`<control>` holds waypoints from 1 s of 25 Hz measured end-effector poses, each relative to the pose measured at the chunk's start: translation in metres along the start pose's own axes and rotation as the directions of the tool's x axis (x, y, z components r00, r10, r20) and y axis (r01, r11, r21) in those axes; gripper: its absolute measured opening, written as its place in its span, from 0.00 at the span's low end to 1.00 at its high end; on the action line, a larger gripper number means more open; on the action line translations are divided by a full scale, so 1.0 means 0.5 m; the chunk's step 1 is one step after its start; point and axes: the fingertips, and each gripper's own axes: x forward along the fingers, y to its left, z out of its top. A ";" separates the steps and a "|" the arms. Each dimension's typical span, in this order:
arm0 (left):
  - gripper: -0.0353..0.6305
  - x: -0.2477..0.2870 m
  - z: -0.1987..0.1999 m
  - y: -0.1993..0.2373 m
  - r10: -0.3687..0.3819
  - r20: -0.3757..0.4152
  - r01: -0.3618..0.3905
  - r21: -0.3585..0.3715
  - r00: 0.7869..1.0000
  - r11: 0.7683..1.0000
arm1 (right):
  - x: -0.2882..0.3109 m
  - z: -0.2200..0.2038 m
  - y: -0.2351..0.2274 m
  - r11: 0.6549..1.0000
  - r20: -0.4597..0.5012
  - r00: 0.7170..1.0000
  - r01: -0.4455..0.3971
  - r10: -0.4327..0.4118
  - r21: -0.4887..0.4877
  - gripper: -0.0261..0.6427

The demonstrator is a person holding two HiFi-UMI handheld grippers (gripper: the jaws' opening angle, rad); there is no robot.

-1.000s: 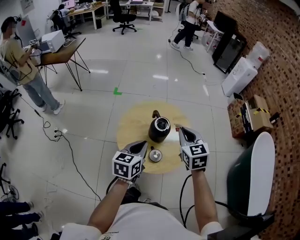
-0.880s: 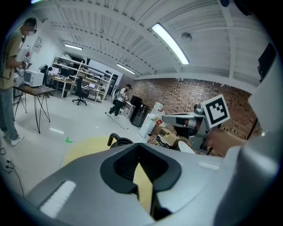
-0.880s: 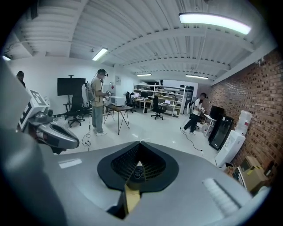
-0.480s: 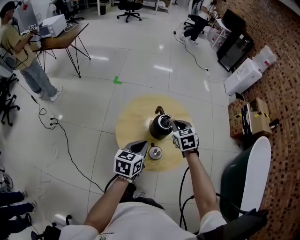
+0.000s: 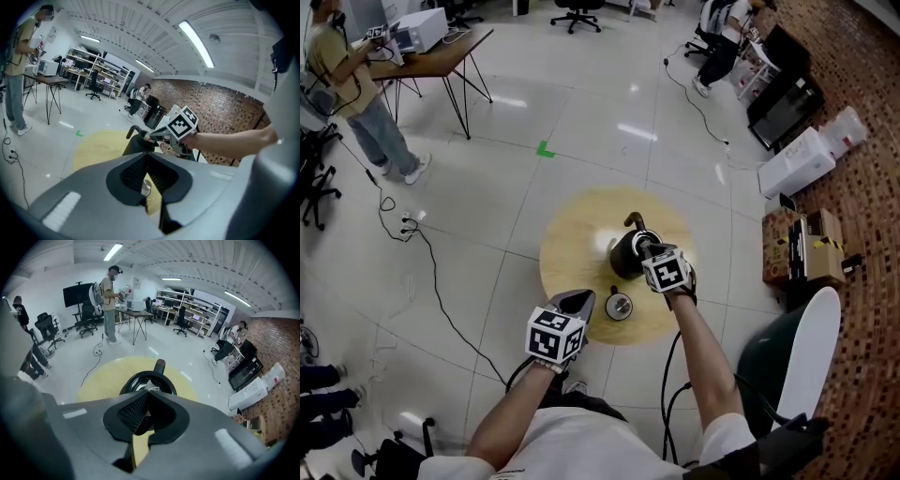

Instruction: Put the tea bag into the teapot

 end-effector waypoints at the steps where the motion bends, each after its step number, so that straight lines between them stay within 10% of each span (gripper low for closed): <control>1: 0.07 -0.002 -0.002 0.008 0.004 -0.001 -0.004 -0.003 1.000 1.000 | 0.008 -0.003 0.002 1.000 -0.014 1.000 0.001 -0.002 -0.012 0.05; 8: 0.07 -0.005 -0.008 0.027 0.007 -0.005 -0.007 -0.007 1.000 1.000 | 0.019 0.004 0.008 1.000 -0.029 1.000 -0.001 0.000 -0.028 0.18; 14: 0.07 -0.010 -0.016 0.028 0.009 -0.003 -0.009 0.003 1.000 1.000 | -0.076 0.011 -0.006 0.992 0.148 0.989 0.000 -0.018 0.125 0.21; 16: 0.07 -0.011 -0.013 0.022 0.010 0.009 -0.010 0.014 1.000 1.000 | -0.140 0.003 -0.005 0.982 0.245 0.969 -0.012 -0.036 0.190 0.04; 25: 0.07 -0.060 -0.030 -0.082 0.022 0.071 -0.029 0.100 0.997 0.995 | -0.389 -0.142 0.056 0.855 0.541 0.839 -0.233 -0.064 0.463 0.04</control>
